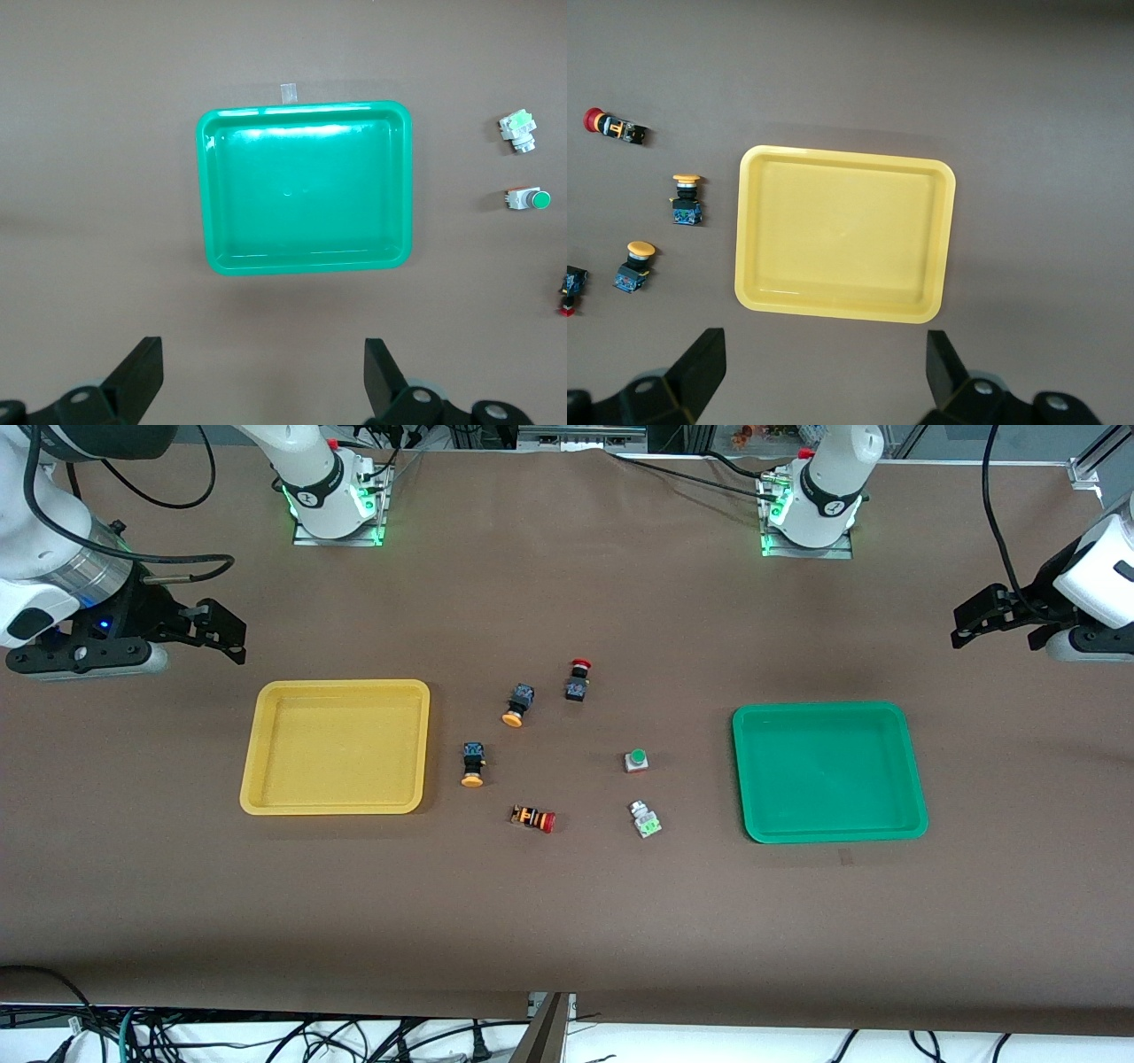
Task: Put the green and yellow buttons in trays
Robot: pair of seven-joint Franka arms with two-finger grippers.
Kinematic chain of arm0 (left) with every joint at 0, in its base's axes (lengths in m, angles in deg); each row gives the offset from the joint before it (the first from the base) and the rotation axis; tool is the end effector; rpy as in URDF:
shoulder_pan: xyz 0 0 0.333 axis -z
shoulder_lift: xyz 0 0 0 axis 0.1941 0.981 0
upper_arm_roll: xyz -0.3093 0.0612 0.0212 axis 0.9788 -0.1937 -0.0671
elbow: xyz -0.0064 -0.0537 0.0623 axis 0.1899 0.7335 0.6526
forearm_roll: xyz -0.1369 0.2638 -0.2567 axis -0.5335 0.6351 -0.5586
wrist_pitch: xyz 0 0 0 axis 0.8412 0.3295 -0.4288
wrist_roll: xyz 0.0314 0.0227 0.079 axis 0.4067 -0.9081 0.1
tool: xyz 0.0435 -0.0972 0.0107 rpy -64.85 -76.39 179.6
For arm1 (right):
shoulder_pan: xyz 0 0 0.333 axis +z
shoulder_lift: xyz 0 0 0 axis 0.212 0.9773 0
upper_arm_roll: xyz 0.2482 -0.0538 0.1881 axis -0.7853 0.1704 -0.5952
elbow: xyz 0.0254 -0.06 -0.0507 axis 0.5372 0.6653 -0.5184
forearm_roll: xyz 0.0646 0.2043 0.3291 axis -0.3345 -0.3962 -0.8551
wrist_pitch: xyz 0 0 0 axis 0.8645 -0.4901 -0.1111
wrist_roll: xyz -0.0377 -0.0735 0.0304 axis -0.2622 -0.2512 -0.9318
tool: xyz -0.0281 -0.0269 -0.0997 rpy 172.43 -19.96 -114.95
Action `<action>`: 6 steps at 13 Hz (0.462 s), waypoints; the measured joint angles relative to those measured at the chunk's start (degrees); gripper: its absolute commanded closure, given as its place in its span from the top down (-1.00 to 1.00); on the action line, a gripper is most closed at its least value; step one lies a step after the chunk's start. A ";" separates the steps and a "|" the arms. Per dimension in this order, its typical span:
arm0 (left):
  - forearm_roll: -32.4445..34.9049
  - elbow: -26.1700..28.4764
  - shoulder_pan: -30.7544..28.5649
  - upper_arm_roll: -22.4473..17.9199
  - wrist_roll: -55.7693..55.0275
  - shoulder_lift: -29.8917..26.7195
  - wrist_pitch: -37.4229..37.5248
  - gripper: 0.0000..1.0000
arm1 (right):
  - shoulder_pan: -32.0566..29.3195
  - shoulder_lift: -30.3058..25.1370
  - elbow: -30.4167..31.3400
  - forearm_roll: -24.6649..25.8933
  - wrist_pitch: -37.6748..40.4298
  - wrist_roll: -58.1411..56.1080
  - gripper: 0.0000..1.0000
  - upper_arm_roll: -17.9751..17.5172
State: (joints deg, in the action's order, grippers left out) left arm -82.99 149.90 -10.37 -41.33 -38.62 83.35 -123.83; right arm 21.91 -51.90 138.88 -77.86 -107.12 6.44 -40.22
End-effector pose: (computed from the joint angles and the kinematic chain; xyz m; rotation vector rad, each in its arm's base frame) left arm 0.5394 -0.0031 0.5938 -3.1403 -0.0105 0.0693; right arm 0.5641 0.0953 0.5894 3.1267 0.1497 0.0469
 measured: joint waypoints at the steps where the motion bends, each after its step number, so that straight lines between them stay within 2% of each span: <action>1: 0.00 0.00 0.00 0.00 0.00 0.17 0.00 1.00 | 0.00 0.00 0.00 0.00 0.00 0.01 0.99 0.00; 6: 0.00 -0.01 0.02 0.04 0.04 0.42 0.33 1.00 | 0.00 0.00 0.00 0.00 0.00 0.04 0.99 0.00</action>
State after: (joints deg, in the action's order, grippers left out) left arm -82.99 149.89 -10.35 -41.30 -38.58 83.77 -123.50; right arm 21.91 -51.90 138.88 -77.86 -107.12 6.48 -40.22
